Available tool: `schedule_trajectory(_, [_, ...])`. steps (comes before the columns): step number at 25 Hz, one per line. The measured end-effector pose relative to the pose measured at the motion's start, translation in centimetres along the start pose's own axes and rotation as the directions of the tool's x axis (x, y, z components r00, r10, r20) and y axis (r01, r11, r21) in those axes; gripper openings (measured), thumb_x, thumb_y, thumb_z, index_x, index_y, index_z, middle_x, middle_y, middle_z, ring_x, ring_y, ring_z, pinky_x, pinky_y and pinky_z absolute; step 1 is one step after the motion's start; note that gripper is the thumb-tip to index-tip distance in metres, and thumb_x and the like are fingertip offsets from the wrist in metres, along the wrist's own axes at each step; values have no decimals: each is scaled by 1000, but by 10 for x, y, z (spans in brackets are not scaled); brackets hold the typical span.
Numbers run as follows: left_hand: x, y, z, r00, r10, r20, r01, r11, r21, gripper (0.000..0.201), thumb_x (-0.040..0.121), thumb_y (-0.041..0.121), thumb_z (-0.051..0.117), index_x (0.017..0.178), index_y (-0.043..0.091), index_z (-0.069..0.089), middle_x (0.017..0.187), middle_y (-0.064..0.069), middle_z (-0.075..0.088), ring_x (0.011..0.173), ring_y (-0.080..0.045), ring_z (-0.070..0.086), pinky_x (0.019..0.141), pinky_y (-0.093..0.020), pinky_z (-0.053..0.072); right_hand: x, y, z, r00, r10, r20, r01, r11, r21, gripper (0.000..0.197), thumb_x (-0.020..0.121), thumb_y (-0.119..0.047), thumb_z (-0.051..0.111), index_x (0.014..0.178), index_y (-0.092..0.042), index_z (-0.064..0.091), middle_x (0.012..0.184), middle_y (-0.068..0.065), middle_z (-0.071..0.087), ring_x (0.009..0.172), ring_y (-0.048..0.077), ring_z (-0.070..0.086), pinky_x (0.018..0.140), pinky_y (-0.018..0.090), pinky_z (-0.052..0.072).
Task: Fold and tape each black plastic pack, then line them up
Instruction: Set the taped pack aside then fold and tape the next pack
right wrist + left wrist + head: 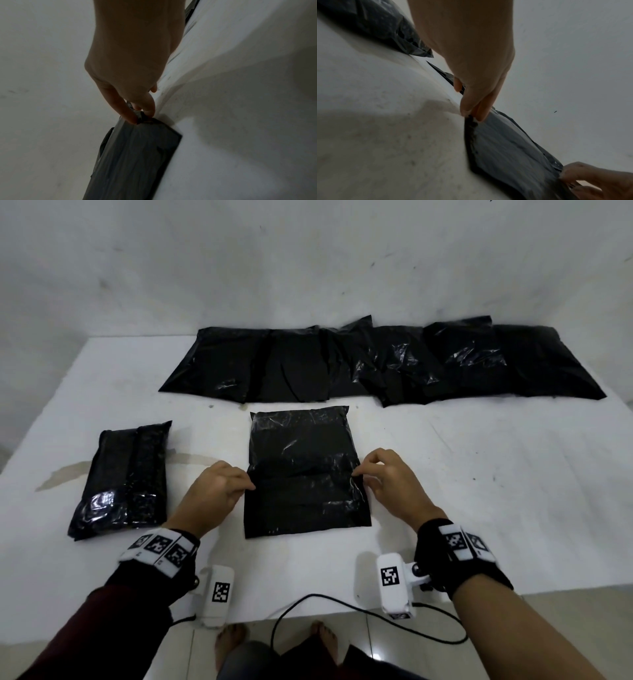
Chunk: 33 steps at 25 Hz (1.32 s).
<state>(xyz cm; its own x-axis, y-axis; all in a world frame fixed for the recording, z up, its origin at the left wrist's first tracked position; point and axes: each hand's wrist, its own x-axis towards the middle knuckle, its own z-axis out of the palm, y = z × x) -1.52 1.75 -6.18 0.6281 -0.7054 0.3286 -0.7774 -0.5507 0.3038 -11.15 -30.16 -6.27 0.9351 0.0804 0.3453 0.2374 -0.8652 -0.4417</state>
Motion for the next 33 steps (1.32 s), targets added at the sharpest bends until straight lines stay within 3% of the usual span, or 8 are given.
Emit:
schedule_trajectory(3, [-2,-6,1,999,26,47,-27,1000,15,17,69,7,62,79,10,76,79,-1,72,77,-8,43,70,-18,37,1,0,-2,999,-33,4,33,999,-36,31,64,11,77,86,-11,75,80,8,60,74,30,60,63,34,54])
schedule_trajectory(7, [-5,-12,3,996,12,84,-11,1000,-12,19,70,13,64,85,10,76,86,-1,72,81,-5,45,73,-15,35,-6,4,0,996,-86,35,89,990,-106,35,64,4,80,95,-13,74,80,6,60,73,27,59,60,25,46])
schedule_trajectory(10, [-6,-14,3,995,44,90,-44,999,-5,19,75,20,61,84,12,76,86,0,72,80,-6,46,71,-19,37,-8,8,2,995,-92,40,96,987,-129,36,68,0,79,99,-15,73,81,5,60,74,26,58,61,26,45])
schedule_trajectory(16, [-10,-10,3,995,78,65,-79,997,25,29,83,28,48,83,13,73,90,1,70,82,-10,49,71,-25,38,-15,8,10,998,-66,24,69,981,-183,30,80,-19,55,106,-18,70,86,8,59,75,28,58,61,35,49])
schedule_trajectory(19, [-14,-9,3,997,48,64,-48,999,4,26,84,24,48,87,13,72,94,2,69,83,-14,56,72,-29,45,-16,6,11,999,-41,-27,36,987,-157,36,83,-25,43,104,-17,71,87,8,59,79,26,56,64,34,47])
schedule_trajectory(22, [-19,-7,2,997,3,77,-2,1000,-18,30,79,21,46,93,14,72,100,2,69,88,-16,60,73,-33,50,-15,5,12,997,-20,-69,15,997,-72,35,83,-22,43,101,-14,72,85,8,59,78,25,53,63,34,46])
schedule_trajectory(28, [-17,4,-2,995,-42,90,41,999,20,35,76,31,50,94,12,73,98,1,70,82,-19,61,68,-34,53,-12,9,21,978,172,-119,-157,980,123,39,85,-26,41,96,-5,71,86,10,61,77,30,57,67,40,48])
schedule_trajectory(33, [-14,8,3,995,-70,71,63,992,106,35,76,24,43,88,14,74,92,2,71,82,-12,47,66,-28,40,-16,8,13,992,106,-75,-99,991,89,34,84,-23,45,101,-11,72,85,7,60,80,19,50,68,29,43])
